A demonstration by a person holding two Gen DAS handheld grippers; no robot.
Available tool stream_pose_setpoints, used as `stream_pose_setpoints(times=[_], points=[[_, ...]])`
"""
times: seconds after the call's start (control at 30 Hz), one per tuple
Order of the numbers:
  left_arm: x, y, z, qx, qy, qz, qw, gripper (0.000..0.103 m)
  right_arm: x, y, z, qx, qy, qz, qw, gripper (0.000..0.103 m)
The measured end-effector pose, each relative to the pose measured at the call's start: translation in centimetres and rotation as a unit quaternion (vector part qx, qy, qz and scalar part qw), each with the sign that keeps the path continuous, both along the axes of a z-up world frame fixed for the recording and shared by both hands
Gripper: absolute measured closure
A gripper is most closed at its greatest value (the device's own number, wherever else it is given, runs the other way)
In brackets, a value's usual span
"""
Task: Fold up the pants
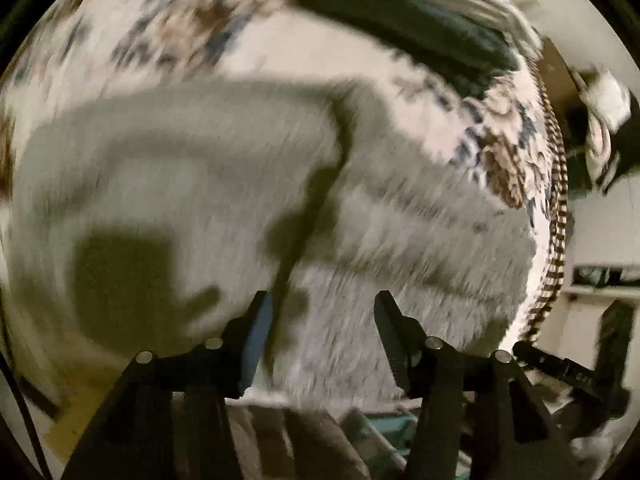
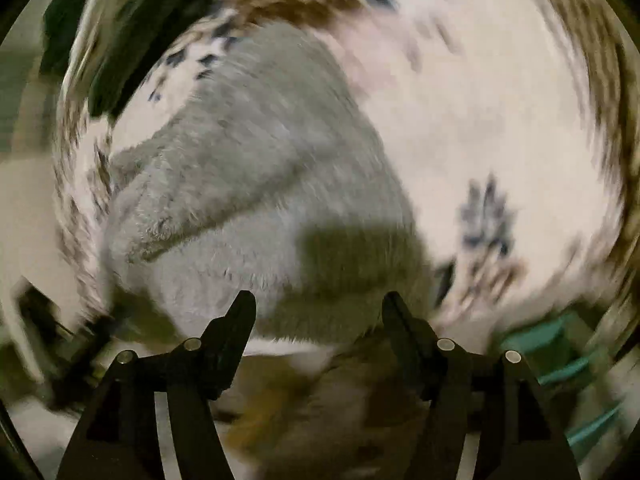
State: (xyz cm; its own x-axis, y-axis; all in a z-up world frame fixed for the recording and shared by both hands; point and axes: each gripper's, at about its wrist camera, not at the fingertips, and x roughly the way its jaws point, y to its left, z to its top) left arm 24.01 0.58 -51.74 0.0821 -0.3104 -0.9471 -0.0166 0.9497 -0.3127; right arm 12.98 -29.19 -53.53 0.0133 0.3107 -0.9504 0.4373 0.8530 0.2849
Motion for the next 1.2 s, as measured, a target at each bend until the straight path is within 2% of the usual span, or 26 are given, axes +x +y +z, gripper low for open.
stream_pose_setpoints(times=[0.07,0.1,0.13,0.17,0.23,0.3,0.33,0.37,0.4,0.43,0.47,0.5,0.53,0.6,0.63,0.8,0.9,1.0,1.03,1.07,1.1,1.13,1.17,1.2], points=[[1.9,-1.9,0.1,0.019,-0.011,-0.041,0.9989,0.052,3.1,0.9,1.5,-0.047,-0.018,0.065,0.997,0.035],[2.6,-3.0,0.1,0.02,-0.019,-0.074,0.9969,0.052,5.3,2.2,2.0,-0.079,-0.026,0.127,0.988,0.035],[2.9,-3.9,-0.4,0.026,-0.017,-0.1,0.9945,0.052,6.6,2.7,2.1,-0.092,-0.03,0.16,0.982,0.035],[3.2,-5.2,-0.7,0.04,-0.014,-0.127,0.991,0.052,8.6,4.3,2.1,-0.113,-0.037,0.231,0.966,0.035],[3.6,-7.0,-2.1,0.064,0.002,-0.181,0.9814,0.051,11.0,6.0,1.5,-0.149,-0.034,0.32,0.935,0.035],[3.7,-8.0,-3.5,0.067,0.023,-0.205,0.9762,0.051,12.4,8.3,0.2,-0.171,-0.022,0.412,0.894,0.035],[3.9,-8.2,-4.1,0.065,0.027,-0.206,0.976,0.051,12.7,8.9,-0.4,-0.175,-0.017,0.441,0.88,0.035],[4.0,-8.4,-4.5,0.067,0.025,-0.205,0.976,0.053,13.0,9.6,-1.1,-0.181,-0.016,0.471,0.863,0.046],[4.1,-8.5,-4.8,0.068,0.021,-0.209,0.9754,0.057,13.1,10.0,-1.5,-0.181,-0.017,0.484,0.856,0.061],[4.1,-8.5,-5.0,0.07,0.016,-0.21,0.9751,0.086,13.5,9.9,-1.7,-0.187,-0.016,0.486,0.853,0.094],[4.3,-8.4,-5.0,0.07,0.016,-0.207,0.9757,0.09,13.8,9.6,-1.7,-0.187,-0.014,0.475,0.86,0.095],[4.7,-8.3,-4.8,0.061,0.013,-0.196,0.9786,0.091,14.6,8.8,-1.3,-0.173,-0.02,0.446,0.878,0.096],[5.0,-8.0,-4.1,0.058,0.006,-0.187,0.9807,0.092,15.3,8.3,-0.8,-0.162,-0.027,0.424,0.891,0.096],[6.0,-7.7,-2.7,0.051,-0.017,-0.172,0.9836,0.092,16.4,6.6,0.8,-0.153,-0.05,0.374,0.913,0.097],[6.4,-7.8,-2.2,0.05,-0.023,-0.167,0.9844,0.092,16.9,5.9,1.5,-0.151,-0.059,0.356,0.92,0.097],[8.9,-7.0,-1.0,0.051,-0.043,-0.142,0.9876,0.092,18.6,5.4,2.9,-0.164,-0.083,0.328,0.927,0.097],[10.2,-6.8,-3.4,0.053,-0.015,-0.129,0.9901,0.092,19.3,5.5,2.3,-0.155,-0.078,0.313,0.934,0.097],[9.9,-5.6,-3.0,0.025,-0.002,-0.099,0.9948,0.085,19.3,5.3,0.0,-0.13,-0.053,0.284,0.949,0.096],[9.5,-5.0,-2.5,0.015,0.0,-0.087,0.9961,0.077,19.1,5.0,-0.3,-0.111,-0.046,0.273,0.955,0.094],[9.0,-4.2,-1.7,0.003,-0.002,-0.071,0.9975,0.071,19.0,4.5,-0.3,-0.101,-0.042,0.258,0.96,0.091],[8.1,-3.0,-0.6,-0.011,-0.008,-0.045,0.9989,0.07,18.6,4.0,0.1,-0.09,-0.042,0.243,0.965,0.086],[7.3,-1.9,0.1,-0.02,-0.011,-0.028,0.9994,0.068,18.3,3.7,0.3,-0.082,-0.044,0.235,0.968,0.075],[6.2,-0.9,0.7,-0.029,-0.011,-0.009,0.9995,0.063,17.8,3.4,1.0,-0.075,-0.049,0.225,0.97,0.058],[4.9,0.2,1.3,-0.03,-0.013,0.013,0.9994,0.059,16.9,3.0,1.8,-0.073,-0.055,0.211,0.973,0.052]])
